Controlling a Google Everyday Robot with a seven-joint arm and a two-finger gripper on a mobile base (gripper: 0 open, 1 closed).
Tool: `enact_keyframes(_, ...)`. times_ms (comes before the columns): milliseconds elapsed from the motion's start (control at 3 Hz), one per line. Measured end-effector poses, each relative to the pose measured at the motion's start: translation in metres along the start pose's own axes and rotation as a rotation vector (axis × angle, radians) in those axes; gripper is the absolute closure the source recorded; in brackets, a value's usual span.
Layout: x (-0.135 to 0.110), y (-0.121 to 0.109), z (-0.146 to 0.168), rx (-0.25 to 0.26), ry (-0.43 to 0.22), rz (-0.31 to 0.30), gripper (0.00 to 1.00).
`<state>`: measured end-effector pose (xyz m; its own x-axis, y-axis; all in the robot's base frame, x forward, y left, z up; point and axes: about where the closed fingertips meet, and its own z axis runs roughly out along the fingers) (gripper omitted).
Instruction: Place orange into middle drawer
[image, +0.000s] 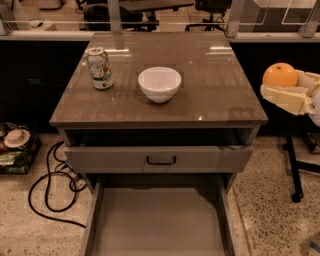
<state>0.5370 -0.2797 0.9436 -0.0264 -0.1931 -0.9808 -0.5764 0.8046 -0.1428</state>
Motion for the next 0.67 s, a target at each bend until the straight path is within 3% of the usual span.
enact_keyframes(333, 0.0083, 0.0073, -0.0047, -0.05, 0.008, 0.004, 1.0)
enact_keyframes(667, 0.0067, 0.009, -0.0033, -0.052, 0.007, 0.002, 1.0)
